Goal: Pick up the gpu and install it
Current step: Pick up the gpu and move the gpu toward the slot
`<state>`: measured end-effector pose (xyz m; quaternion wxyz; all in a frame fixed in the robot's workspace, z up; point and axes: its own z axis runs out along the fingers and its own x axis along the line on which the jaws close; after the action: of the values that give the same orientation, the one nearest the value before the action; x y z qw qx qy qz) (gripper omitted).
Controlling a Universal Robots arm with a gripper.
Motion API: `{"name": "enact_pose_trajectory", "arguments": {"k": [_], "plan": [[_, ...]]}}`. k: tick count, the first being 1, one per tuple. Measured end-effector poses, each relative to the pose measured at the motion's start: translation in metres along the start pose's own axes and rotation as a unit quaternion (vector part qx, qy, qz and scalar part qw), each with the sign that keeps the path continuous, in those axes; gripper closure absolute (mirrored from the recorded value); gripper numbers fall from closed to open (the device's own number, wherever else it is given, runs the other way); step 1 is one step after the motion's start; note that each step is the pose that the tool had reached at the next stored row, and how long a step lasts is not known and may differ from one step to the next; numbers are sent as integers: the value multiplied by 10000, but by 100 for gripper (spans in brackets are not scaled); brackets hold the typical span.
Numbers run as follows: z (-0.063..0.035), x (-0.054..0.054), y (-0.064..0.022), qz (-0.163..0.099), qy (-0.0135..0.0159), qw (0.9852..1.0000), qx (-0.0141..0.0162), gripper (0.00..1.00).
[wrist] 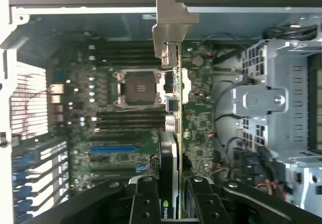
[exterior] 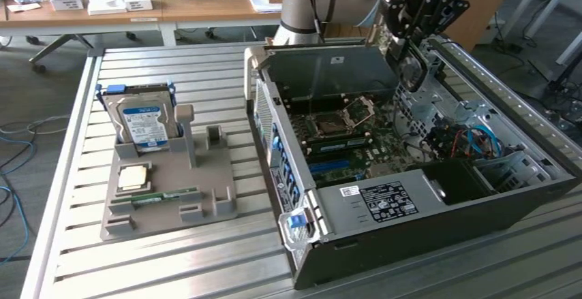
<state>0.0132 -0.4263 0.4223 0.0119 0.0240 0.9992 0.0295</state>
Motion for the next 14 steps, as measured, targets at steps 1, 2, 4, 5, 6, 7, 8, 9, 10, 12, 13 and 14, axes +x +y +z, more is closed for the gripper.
{"name": "enact_pose_trajectory", "arguments": {"k": [1,2,4,5,6,7,8,9,10,12,13,14], "plan": [[2,-47,3,1,0,10000,0,73],[4,-93,6,0,0,10000,0,73],[9,-182,12,1,0,10000,-1,73],[10,-225,14,1,0,10000,-1,73],[11,-265,17,0,0,10000,-1,73],[13,-302,19,1,0,10000,-1,73],[14,-335,22,1,0,10000,-1,73],[14,-355,24,0,0,10000,-1,73],[15,-362,25,0,0,10000,-1,73],[14,-363,24,1,0,10000,0,73],[14,-363,24,1,0,10000,0,73],[14,-363,24,1,0,10000,0,73]]}}
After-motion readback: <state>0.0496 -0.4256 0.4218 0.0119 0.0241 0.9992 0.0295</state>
